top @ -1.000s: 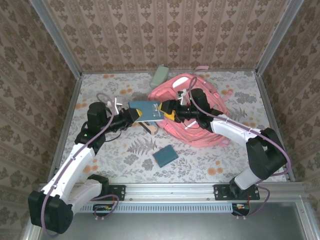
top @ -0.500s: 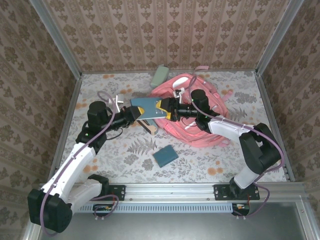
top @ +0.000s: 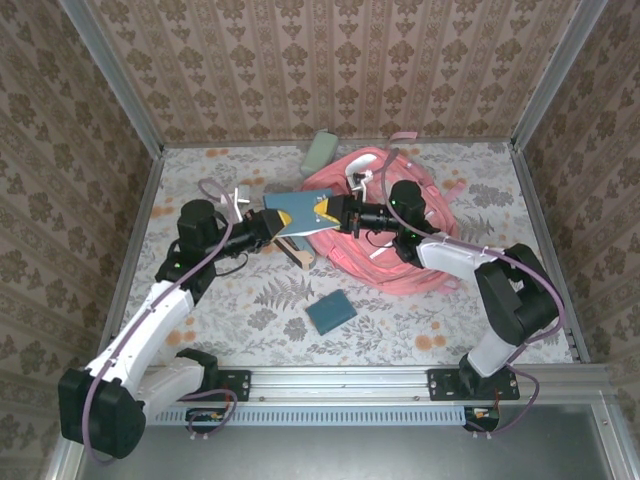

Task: Pack the student bag
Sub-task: Pass the book, then open the student bag at the center of the table.

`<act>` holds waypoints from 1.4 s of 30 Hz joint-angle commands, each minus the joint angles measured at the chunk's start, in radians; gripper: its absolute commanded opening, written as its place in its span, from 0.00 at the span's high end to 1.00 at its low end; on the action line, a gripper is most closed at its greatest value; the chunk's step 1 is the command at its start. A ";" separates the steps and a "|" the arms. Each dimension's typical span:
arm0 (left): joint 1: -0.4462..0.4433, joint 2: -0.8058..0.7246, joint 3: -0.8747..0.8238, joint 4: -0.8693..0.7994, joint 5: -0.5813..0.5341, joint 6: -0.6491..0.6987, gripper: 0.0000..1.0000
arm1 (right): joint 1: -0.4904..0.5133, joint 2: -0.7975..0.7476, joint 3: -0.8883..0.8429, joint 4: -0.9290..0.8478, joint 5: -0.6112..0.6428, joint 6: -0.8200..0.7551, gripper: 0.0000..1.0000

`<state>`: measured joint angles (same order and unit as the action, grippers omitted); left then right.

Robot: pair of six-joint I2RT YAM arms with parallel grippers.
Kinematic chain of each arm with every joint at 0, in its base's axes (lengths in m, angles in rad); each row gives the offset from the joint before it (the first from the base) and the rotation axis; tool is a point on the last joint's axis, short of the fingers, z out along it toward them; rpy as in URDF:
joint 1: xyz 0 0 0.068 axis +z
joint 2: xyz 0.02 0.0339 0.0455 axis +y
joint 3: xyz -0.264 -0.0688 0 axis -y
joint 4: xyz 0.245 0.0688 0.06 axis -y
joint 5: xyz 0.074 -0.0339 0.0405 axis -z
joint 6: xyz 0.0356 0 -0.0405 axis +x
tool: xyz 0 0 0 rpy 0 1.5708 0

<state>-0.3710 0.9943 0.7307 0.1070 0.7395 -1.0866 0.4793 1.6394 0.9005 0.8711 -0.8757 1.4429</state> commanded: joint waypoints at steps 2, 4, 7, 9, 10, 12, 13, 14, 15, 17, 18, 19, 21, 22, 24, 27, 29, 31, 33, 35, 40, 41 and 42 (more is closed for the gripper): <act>0.005 0.018 0.021 0.071 0.024 0.005 1.00 | -0.013 -0.062 -0.036 -0.041 0.001 -0.024 0.87; 0.003 0.026 0.025 0.071 0.026 0.010 0.80 | -0.023 -0.083 -0.047 -0.070 0.015 -0.040 0.96; 0.003 0.039 0.042 0.048 0.028 0.030 0.64 | -0.037 -0.130 -0.057 -0.162 0.040 -0.095 1.00; 0.001 0.050 0.060 0.017 0.021 0.053 0.60 | -0.051 -0.163 -0.063 -0.227 0.053 -0.131 1.00; 0.000 0.056 0.076 -0.017 0.011 0.073 0.51 | -0.062 -0.186 -0.073 -0.273 0.068 -0.144 1.00; -0.006 0.073 0.111 -0.097 -0.018 0.126 0.39 | -0.096 -0.240 -0.104 -0.361 0.123 -0.175 1.00; -0.014 0.085 0.129 -0.130 -0.034 0.151 0.38 | -0.116 -0.298 -0.126 -0.419 0.157 -0.197 1.00; -0.024 0.100 0.152 -0.163 -0.052 0.176 0.37 | -0.137 -0.350 -0.143 -0.501 0.199 -0.232 1.00; -0.039 0.116 0.176 -0.202 -0.074 0.207 0.36 | -0.155 -0.396 -0.149 -0.586 0.241 -0.275 1.00; -0.078 0.162 0.236 -0.293 -0.156 0.280 0.35 | -0.193 -0.513 -0.152 -0.810 0.352 -0.380 1.00; -0.121 0.185 0.262 -0.323 -0.183 0.305 0.35 | -0.212 -0.558 -0.153 -0.888 0.400 -0.414 0.99; -0.147 0.218 0.292 -0.350 -0.209 0.335 0.35 | -0.240 -0.613 -0.161 -0.967 0.445 -0.438 0.98; -0.197 0.281 0.344 -0.388 -0.253 0.378 0.35 | -0.304 -0.708 -0.180 -1.090 0.522 -0.460 0.97; -0.228 0.316 0.373 -0.408 -0.280 0.401 0.36 | -0.341 -0.759 -0.189 -1.152 0.555 -0.468 0.97; -0.288 0.391 0.438 -0.453 -0.337 0.451 0.39 | -0.408 -0.839 -0.196 -1.250 0.596 -0.485 0.96; -0.378 0.515 0.552 -0.508 -0.389 0.522 0.45 | -0.460 -0.924 -0.170 -1.416 0.702 -0.522 0.95; -0.445 0.602 0.638 -0.561 -0.442 0.578 0.47 | -0.468 -0.952 -0.139 -1.529 0.787 -0.543 0.95; -0.502 0.678 0.718 -0.605 -0.494 0.633 0.52 | -0.473 -0.981 -0.120 -1.584 0.845 -0.546 0.95; -0.554 0.755 0.785 -0.633 -0.548 0.683 0.52 | -0.476 -1.003 -0.103 -1.648 0.921 -0.537 0.96; -0.602 0.831 0.854 -0.661 -0.595 0.734 0.54 | -0.483 -1.026 -0.088 -1.691 0.973 -0.536 0.96; -0.706 0.987 0.997 -0.704 -0.784 0.879 0.55 | -0.490 -1.070 -0.069 -1.741 1.029 -0.535 0.94; -0.723 1.014 1.023 -0.701 -0.811 0.906 0.55 | -0.492 -1.077 -0.068 -1.742 1.032 -0.538 0.94; -0.733 1.037 1.048 -0.704 -0.827 0.923 0.54 | -0.492 -1.081 -0.069 -1.741 1.030 -0.542 0.94</act>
<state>-1.0729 1.9915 1.7096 -0.5446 0.0563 -0.2981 -0.0067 0.5762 0.7963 -0.8265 0.0879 0.9188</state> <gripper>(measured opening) 0.455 0.140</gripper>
